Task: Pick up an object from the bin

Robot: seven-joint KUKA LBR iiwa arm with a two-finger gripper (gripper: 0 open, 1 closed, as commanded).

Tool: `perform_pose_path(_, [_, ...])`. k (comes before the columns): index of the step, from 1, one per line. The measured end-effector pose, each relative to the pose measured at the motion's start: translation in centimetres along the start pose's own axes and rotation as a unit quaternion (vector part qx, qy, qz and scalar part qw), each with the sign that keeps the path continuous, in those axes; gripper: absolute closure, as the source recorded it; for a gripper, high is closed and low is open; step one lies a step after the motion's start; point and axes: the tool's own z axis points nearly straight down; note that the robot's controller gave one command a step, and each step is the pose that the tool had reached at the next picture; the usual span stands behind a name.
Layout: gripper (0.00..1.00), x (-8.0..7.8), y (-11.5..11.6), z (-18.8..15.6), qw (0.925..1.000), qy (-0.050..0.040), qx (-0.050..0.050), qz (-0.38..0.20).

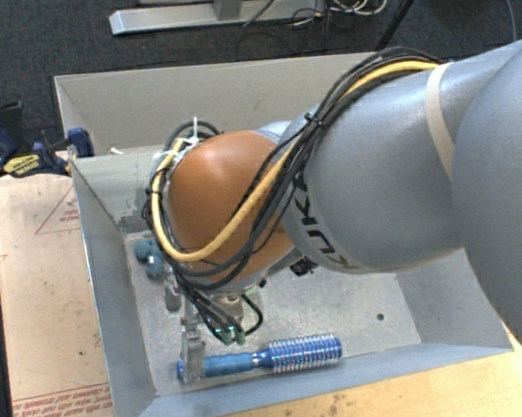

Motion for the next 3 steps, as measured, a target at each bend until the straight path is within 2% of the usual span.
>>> perform_pose_path(1, [0.00, -0.5, -5.0, 9.0, 0.9732, -0.0035, 0.001, -0.230])
perform_pose_path(2, [0.00, -1.1, -8.9, 12.5, 0.8870, -0.0084, 0.002, -0.462])
perform_pose_path(3, [0.00, -0.9, -15.5, 5.4, 0.6875, -0.0042, 0.003, -0.726])
